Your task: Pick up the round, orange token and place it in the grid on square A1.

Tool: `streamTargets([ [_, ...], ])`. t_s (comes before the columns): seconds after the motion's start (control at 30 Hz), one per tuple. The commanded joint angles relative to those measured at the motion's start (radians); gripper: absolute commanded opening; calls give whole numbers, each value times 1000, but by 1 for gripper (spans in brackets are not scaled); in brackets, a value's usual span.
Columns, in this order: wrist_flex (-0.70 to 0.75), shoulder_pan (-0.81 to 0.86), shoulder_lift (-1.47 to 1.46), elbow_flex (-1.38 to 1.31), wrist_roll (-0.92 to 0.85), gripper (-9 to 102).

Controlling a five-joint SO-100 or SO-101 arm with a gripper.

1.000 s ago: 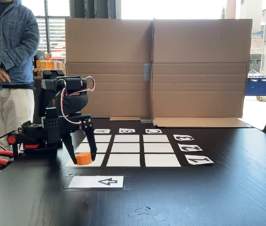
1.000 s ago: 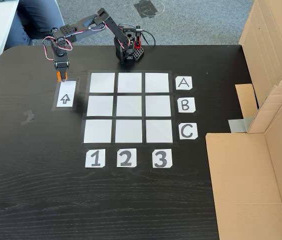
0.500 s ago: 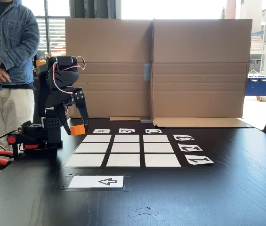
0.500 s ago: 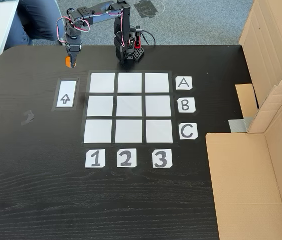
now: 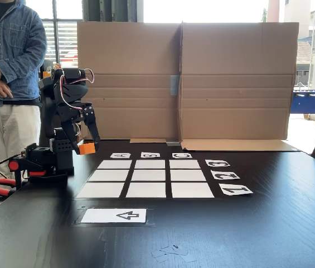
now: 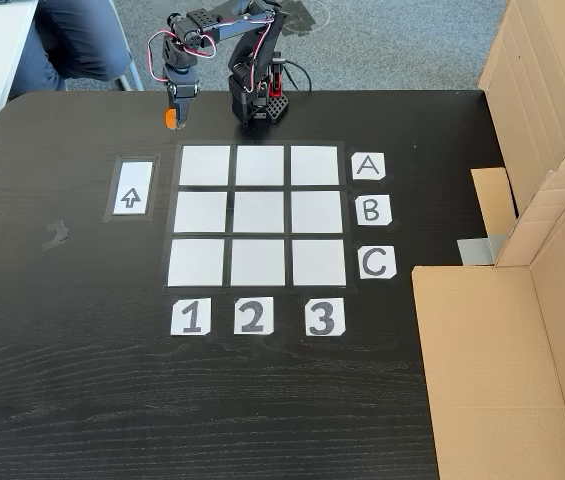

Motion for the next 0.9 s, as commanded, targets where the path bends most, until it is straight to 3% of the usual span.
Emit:
streamTargets([
  [0.0,-11,-28,78,66,-8,10],
  [0.23,-28,-92,127,209,-14,10],
  [0.87,-293,-137,-118,336,-44,10],
])
